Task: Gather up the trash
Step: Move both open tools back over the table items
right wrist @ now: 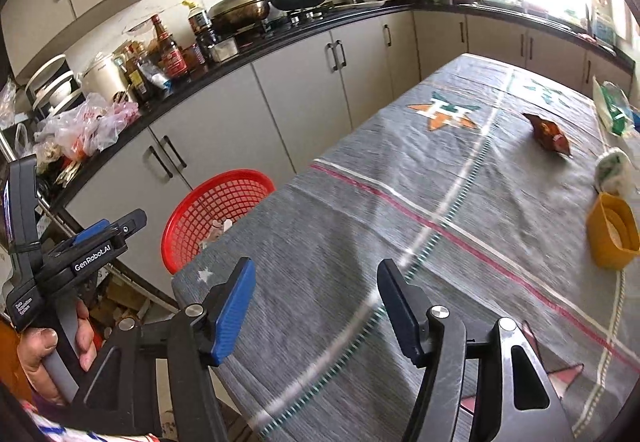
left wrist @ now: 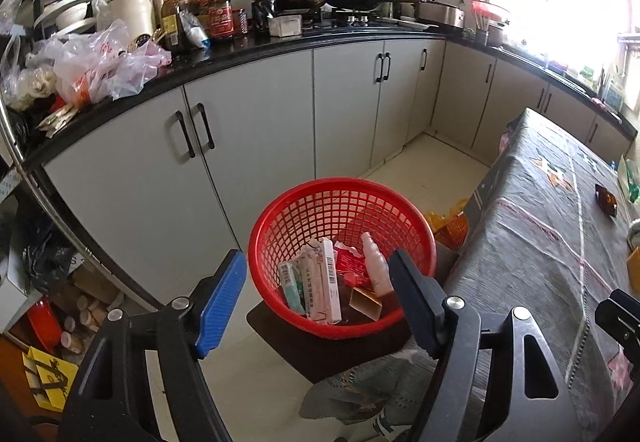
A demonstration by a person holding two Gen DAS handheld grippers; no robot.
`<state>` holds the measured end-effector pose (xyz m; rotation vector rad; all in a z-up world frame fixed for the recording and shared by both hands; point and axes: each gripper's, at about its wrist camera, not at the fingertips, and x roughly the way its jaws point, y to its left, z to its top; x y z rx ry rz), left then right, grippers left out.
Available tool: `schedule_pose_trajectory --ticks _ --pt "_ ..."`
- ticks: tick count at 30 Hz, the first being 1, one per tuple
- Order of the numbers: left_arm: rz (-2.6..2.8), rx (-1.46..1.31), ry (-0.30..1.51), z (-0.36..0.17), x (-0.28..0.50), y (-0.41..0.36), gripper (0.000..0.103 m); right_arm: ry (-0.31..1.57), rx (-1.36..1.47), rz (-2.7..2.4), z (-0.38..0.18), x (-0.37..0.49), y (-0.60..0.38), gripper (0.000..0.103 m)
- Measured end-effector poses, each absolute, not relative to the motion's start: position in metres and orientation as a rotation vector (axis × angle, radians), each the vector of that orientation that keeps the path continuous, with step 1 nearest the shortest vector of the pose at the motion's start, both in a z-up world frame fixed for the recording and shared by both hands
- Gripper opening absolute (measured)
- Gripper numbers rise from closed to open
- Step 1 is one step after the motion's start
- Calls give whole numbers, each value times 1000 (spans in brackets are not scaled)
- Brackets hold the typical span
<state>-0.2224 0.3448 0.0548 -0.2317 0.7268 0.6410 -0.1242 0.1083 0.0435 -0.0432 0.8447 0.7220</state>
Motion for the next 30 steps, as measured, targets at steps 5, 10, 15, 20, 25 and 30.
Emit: schedule_pose_trajectory --ticks 5,10,15,20,25,30 --pt "629 -199 737 57 -219 332 74 849 -18 705 41 -124 91 68" --pt "616 -172 750 57 -215 322 74 850 8 691 40 -122 77 68" --pt "602 -146 762 58 -210 310 74 852 34 679 38 -120 62 69" --pt "583 -126 775 57 -204 298 74 854 61 661 36 -115 46 70" --pt "561 -95 789 56 -197 282 74 857 99 639 34 -111 25 70" --pt "528 -70 800 56 -190 264 74 859 135 613 32 -107 2 71"
